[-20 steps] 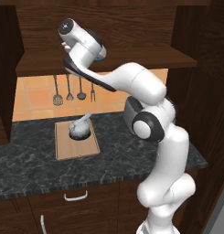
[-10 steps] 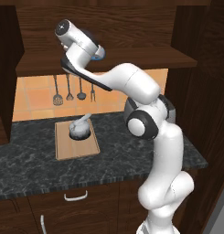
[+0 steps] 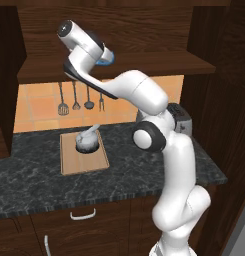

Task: Pick the kettle from the counter and place it on the tray. Then pick the mug from the cabinet and place it on the tray. Then close the cabinet doors.

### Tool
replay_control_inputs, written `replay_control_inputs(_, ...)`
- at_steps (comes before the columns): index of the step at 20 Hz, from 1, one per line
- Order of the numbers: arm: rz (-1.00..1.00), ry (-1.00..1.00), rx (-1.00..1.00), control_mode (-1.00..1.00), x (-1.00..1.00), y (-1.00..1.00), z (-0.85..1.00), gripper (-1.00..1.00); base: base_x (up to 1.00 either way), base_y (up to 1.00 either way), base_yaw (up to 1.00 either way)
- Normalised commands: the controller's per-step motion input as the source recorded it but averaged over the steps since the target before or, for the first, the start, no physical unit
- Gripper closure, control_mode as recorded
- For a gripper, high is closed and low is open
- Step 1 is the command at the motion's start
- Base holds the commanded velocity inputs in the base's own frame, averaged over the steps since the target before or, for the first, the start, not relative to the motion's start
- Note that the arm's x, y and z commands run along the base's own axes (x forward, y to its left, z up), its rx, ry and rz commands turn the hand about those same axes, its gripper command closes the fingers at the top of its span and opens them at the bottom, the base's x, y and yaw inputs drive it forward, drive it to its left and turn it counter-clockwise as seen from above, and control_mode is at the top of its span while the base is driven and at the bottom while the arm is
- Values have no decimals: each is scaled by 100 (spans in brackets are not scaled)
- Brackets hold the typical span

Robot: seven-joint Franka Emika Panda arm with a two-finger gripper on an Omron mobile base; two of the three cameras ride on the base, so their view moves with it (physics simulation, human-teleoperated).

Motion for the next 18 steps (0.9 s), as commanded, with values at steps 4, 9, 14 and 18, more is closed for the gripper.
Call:
replay_control_inputs(4,0,0,0,-100,-1,-23,0,100,0,0,0)
replay_control_inputs(9,0,-5,0,-100,-32,-20,-1,100,0,0,0)
replay_control_inputs(14,0,-18,0,-100,-52,-7,-4,100,0,0,0)
replay_control_inputs(18,0,-32,1,-100,-86,0,-8,100,0,0,0)
